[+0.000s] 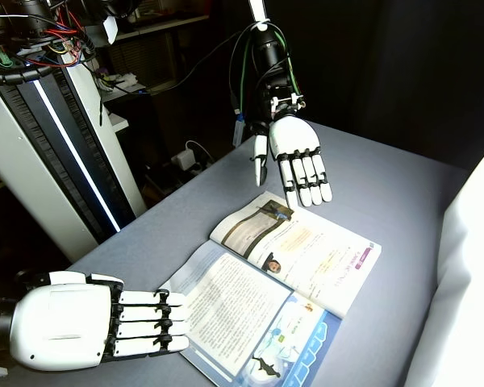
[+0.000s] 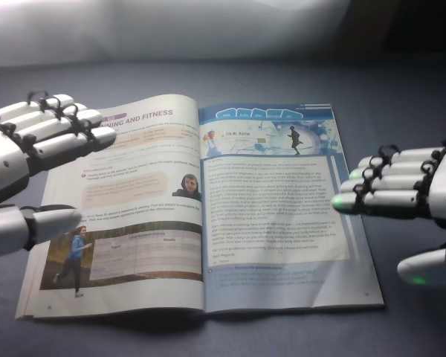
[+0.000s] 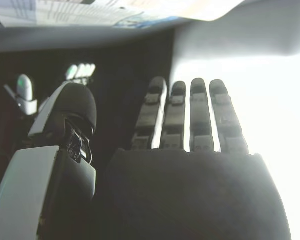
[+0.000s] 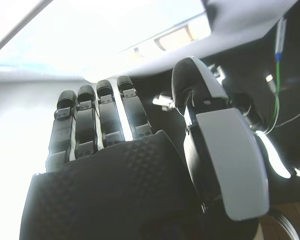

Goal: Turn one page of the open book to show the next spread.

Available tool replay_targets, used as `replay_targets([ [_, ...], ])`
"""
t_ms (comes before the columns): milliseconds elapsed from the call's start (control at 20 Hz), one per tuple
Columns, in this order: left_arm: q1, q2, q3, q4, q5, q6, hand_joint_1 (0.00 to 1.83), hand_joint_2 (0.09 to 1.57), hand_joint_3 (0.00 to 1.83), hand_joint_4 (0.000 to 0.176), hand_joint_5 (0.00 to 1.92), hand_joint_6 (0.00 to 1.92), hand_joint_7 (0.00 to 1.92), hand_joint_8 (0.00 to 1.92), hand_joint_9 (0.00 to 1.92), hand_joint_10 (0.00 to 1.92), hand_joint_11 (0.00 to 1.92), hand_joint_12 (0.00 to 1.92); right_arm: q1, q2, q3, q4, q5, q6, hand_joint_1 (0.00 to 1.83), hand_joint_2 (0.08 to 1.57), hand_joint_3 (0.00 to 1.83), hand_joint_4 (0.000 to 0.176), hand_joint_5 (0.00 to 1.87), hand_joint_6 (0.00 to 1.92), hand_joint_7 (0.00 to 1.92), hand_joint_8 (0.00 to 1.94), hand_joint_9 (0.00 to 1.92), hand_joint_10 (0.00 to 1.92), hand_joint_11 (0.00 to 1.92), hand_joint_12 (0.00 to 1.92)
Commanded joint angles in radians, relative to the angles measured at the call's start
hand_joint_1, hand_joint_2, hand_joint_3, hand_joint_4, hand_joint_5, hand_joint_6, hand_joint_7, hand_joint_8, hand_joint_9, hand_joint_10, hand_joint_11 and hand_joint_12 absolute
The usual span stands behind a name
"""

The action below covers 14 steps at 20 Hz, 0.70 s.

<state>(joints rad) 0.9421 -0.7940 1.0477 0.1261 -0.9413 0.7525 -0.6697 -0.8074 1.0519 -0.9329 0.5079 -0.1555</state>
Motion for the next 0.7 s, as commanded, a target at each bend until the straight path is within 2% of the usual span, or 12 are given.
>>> replay_targets([
  [0, 0.003, 0.011, -0.001, -0.031, -0.120, 0.004, 0.27, 1.41, 0.00, 0.000, 0.12, 0.01, 0.00, 0.00, 0.00, 0.00, 0.01, 0.00, 0.016, -0.005, 0.008, 0.004, 0.043, 0.029, 0.01, 1.35, 0.00, 0.000, 0.07, 0.03, 0.00, 0.00, 0.00, 0.00, 0.00, 0.00],
  [250, 0.021, 0.021, -0.008, -0.050, -0.136, 0.011, 0.27, 1.41, 0.00, 0.000, 0.10, 0.00, 0.00, 0.00, 0.00, 0.00, 0.00, 0.00, 0.016, -0.060, 0.043, -0.107, 0.012, 0.125, 0.01, 1.34, 0.00, 0.000, 0.09, 0.03, 0.00, 0.00, 0.00, 0.00, 0.00, 0.00],
  [300, 0.022, 0.021, -0.009, -0.051, -0.138, 0.011, 0.39, 1.41, 0.00, 0.000, 0.13, 0.01, 0.00, 0.00, 0.00, 0.00, 0.00, 0.00, 0.016, -0.067, 0.048, -0.121, 0.009, 0.137, 0.00, 1.32, 0.00, 0.000, 0.07, 0.02, 0.00, 0.00, 0.00, 0.00, 0.01, 0.00],
  [350, 0.026, 0.021, -0.009, -0.055, -0.142, 0.011, 0.39, 1.40, 0.00, 0.000, 0.13, 0.01, 0.00, 0.00, 0.00, 0.00, 0.00, 0.00, 0.016, -0.082, 0.058, -0.144, 0.004, 0.157, 0.00, 1.30, 0.00, 0.000, 0.06, 0.01, 0.00, 0.00, 0.00, 0.00, 0.00, 0.00],
  [450, 0.033, 0.023, -0.009, -0.062, -0.150, 0.011, 0.34, 1.41, 0.00, 0.019, 0.09, 0.00, 0.00, 0.00, 0.00, 0.00, 0.00, 0.00, 0.016, -0.102, 0.071, -0.160, 0.001, 0.178, 0.00, 1.28, 0.00, 0.000, 0.04, 0.01, 0.00, 0.00, 0.00, 0.00, 0.00, 0.00],
  [550, 0.035, 0.027, -0.011, -0.067, -0.159, 0.015, 0.32, 1.42, 0.00, 0.019, 0.08, 0.00, 0.00, 0.00, 0.00, 0.00, 0.00, 0.00, 0.005, -0.118, 0.081, -0.177, -0.001, 0.200, 0.00, 1.28, 0.00, 0.000, 0.03, 0.00, 0.00, 0.00, 0.00, 0.00, 0.00, 0.00],
  [600, 0.035, 0.027, -0.011, -0.068, -0.161, 0.016, 0.31, 1.42, 0.00, 0.006, 0.10, 0.01, 0.00, 0.00, 0.00, 0.00, 0.00, 0.00, -0.001, -0.124, 0.087, -0.178, -0.001, 0.207, 0.00, 1.28, 0.00, 0.000, 0.00, 0.00, 0.00, 0.00, 0.00, 0.00, 0.00, 0.00],
  [650, 0.035, 0.027, -0.010, -0.069, -0.163, 0.016, 0.28, 1.42, 0.00, 0.012, 0.10, 0.01, 0.00, 0.00, 0.00, 0.00, 0.00, 0.00, -0.008, -0.132, 0.092, -0.178, -0.001, 0.210, 0.00, 1.28, 0.00, 0.000, 0.01, 0.00, 0.00, 0.00, 0.00, 0.00, 0.00, 0.00],
])
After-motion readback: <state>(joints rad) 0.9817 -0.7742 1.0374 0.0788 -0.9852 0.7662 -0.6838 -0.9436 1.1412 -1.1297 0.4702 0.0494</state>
